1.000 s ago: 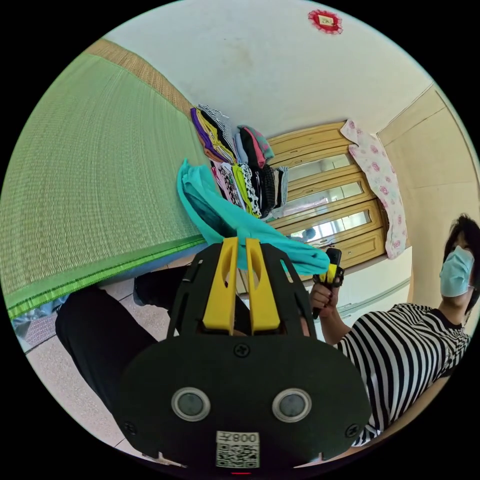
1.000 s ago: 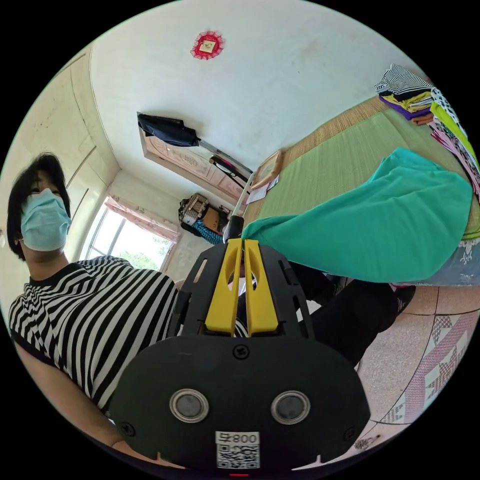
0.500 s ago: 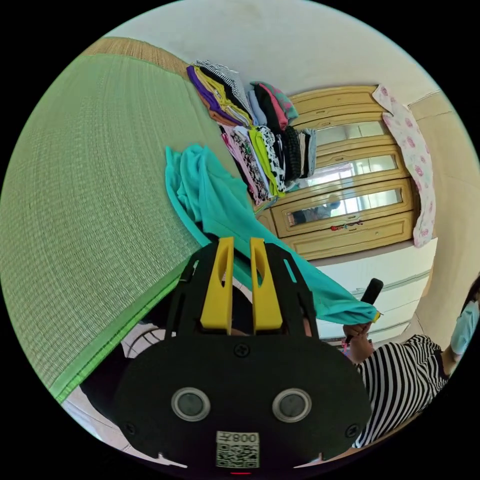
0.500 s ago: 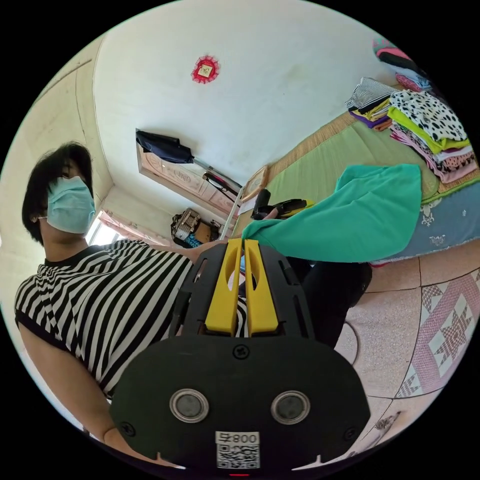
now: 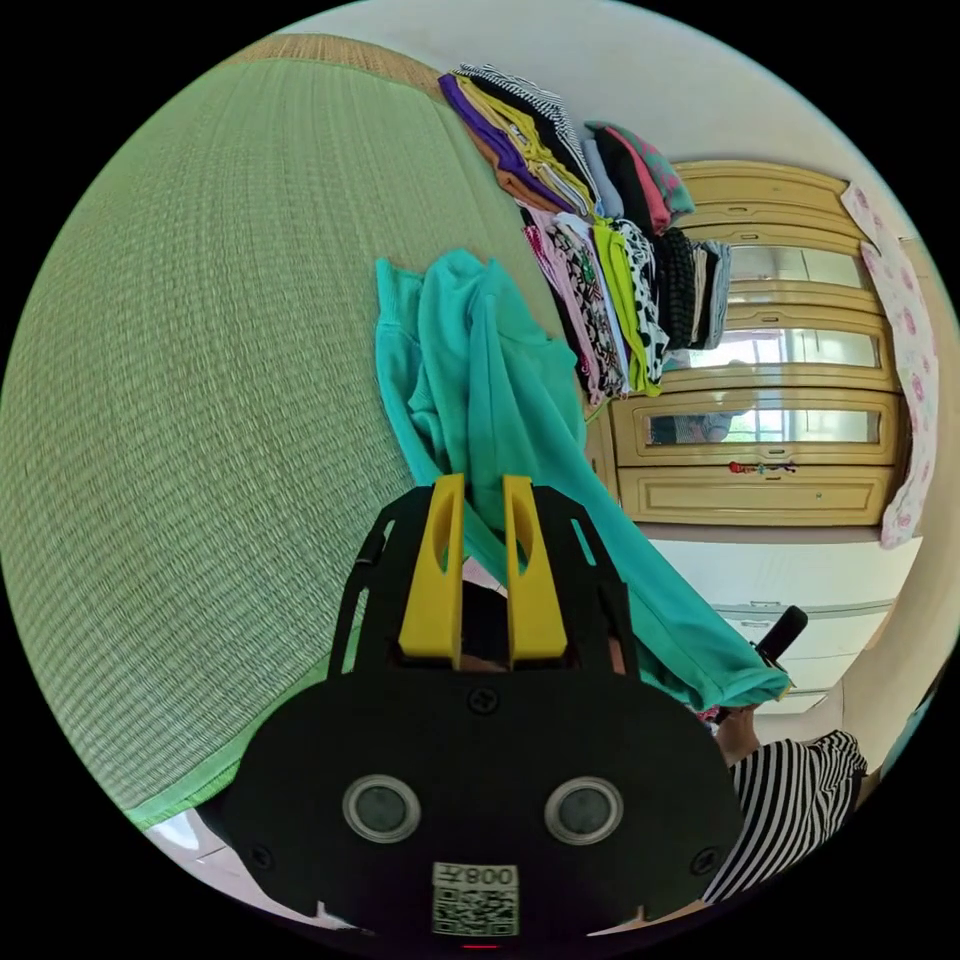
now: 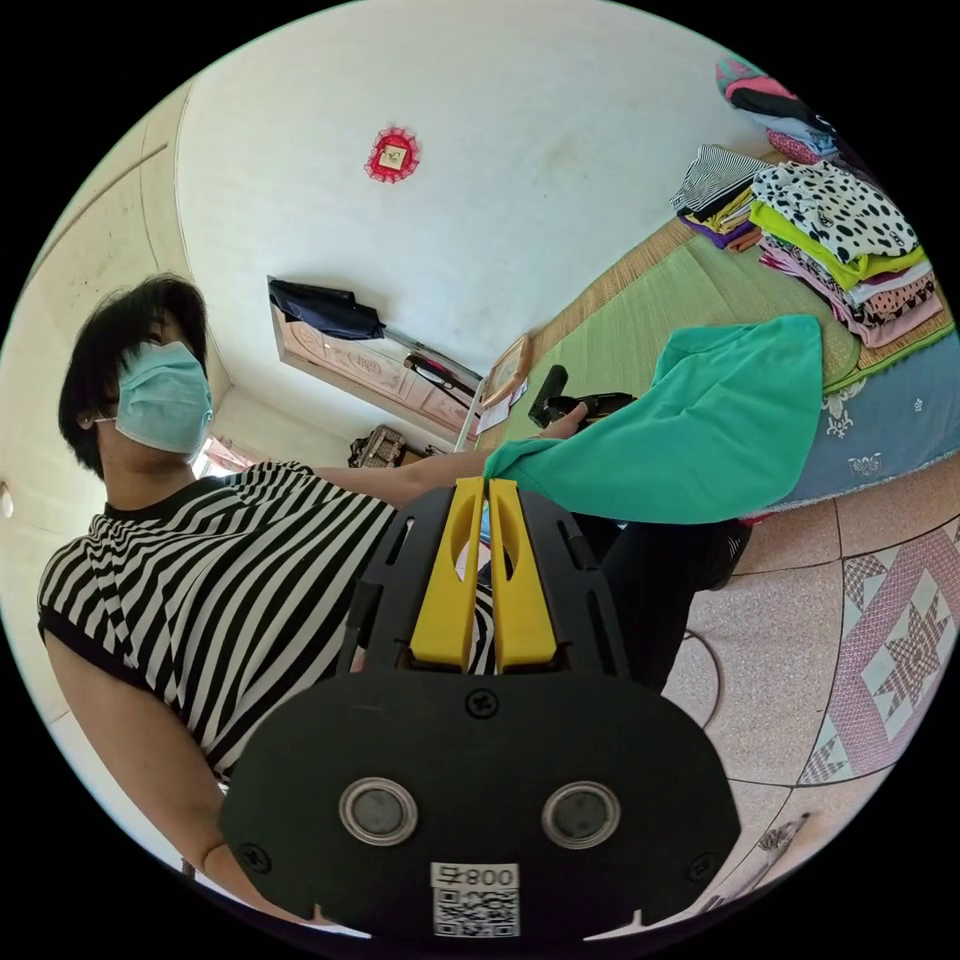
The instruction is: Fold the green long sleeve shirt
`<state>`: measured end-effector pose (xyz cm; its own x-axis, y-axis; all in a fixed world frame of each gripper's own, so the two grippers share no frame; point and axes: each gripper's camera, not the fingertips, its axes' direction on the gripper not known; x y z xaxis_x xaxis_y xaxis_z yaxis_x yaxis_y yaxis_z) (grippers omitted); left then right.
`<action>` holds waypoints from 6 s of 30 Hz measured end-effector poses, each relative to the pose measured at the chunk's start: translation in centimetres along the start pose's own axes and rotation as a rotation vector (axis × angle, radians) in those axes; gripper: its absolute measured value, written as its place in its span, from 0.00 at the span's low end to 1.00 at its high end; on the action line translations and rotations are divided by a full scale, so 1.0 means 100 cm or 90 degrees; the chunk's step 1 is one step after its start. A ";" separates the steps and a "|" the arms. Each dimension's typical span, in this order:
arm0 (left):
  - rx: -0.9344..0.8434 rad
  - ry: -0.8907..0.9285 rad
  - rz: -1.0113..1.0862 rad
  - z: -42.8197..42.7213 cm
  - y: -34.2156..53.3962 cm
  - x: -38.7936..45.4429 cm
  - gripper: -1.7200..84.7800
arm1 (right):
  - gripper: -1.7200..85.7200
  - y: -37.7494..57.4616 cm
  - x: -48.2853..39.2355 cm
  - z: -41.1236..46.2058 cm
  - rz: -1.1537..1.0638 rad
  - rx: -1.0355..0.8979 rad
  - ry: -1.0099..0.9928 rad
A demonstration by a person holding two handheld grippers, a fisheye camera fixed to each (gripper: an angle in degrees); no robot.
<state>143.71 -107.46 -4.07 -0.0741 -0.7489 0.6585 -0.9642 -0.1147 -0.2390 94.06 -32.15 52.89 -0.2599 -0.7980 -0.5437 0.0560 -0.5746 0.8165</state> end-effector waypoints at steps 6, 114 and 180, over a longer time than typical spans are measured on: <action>-0.012 0.034 -0.019 -0.007 0.009 -0.044 0.07 | 0.03 -0.006 0.017 -0.008 0.008 0.002 -0.011; 0.570 -0.211 0.124 -0.617 0.401 -0.793 0.08 | 0.02 -0.616 -0.036 0.254 -0.208 0.031 0.278; 0.347 -0.326 -0.130 -0.122 -0.097 -0.819 0.04 | 0.01 -0.589 -0.008 0.830 -0.146 -0.262 0.567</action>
<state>156.06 -37.02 -46.97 0.3464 -0.8713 0.3477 -0.6747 -0.4889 -0.5529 10.90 17.41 21.28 0.5003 -0.4092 -0.7631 0.4667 -0.6149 0.6357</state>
